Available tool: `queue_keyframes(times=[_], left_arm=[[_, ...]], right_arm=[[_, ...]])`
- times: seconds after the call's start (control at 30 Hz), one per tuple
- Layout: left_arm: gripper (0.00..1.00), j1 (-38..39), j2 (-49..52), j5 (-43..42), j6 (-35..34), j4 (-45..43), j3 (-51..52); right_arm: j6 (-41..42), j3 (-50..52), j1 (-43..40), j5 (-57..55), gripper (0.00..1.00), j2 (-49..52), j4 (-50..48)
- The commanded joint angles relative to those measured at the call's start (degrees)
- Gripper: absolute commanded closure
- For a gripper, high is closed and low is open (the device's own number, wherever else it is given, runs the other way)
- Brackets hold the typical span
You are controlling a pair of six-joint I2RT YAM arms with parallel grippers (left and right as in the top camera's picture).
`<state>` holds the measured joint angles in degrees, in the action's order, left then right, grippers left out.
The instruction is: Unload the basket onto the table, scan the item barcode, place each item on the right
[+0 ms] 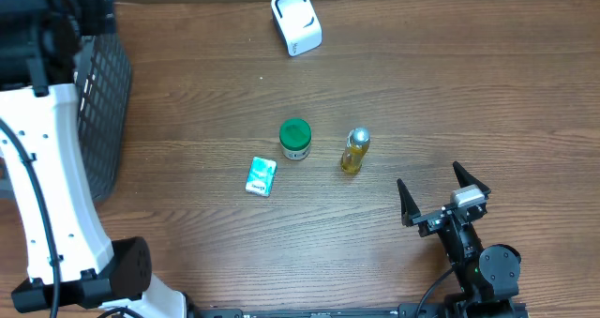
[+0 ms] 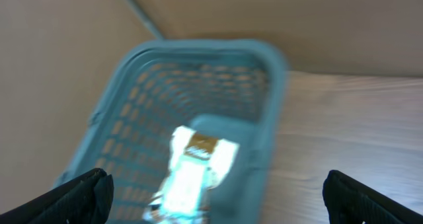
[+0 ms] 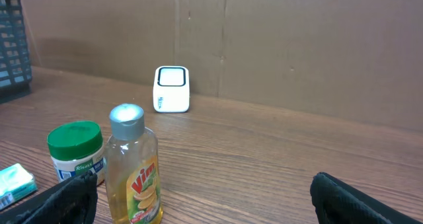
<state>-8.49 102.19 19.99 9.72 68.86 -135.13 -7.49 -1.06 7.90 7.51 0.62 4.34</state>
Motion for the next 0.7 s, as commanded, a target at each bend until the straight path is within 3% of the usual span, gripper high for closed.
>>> queue_keyframes(times=[0.0,0.4,0.67], left_arm=[[0.00,-4.9,2.8,1.3,5.5,-0.7,-0.6],[0.01,-21.0,14.9,-14.0,5.6,-1.2,1.2],[0.00,-23.8,26.3,-18.1,8.8,1.7,2.1]], right_arm=[[-0.1,0.6,-0.2,0.1,0.00,-0.4,-0.2],[-0.1,0.6,-0.2,0.1,0.00,-0.4,-0.2],[-0.1,0.6,-0.2,0.1,0.00,-0.4,-0.2]])
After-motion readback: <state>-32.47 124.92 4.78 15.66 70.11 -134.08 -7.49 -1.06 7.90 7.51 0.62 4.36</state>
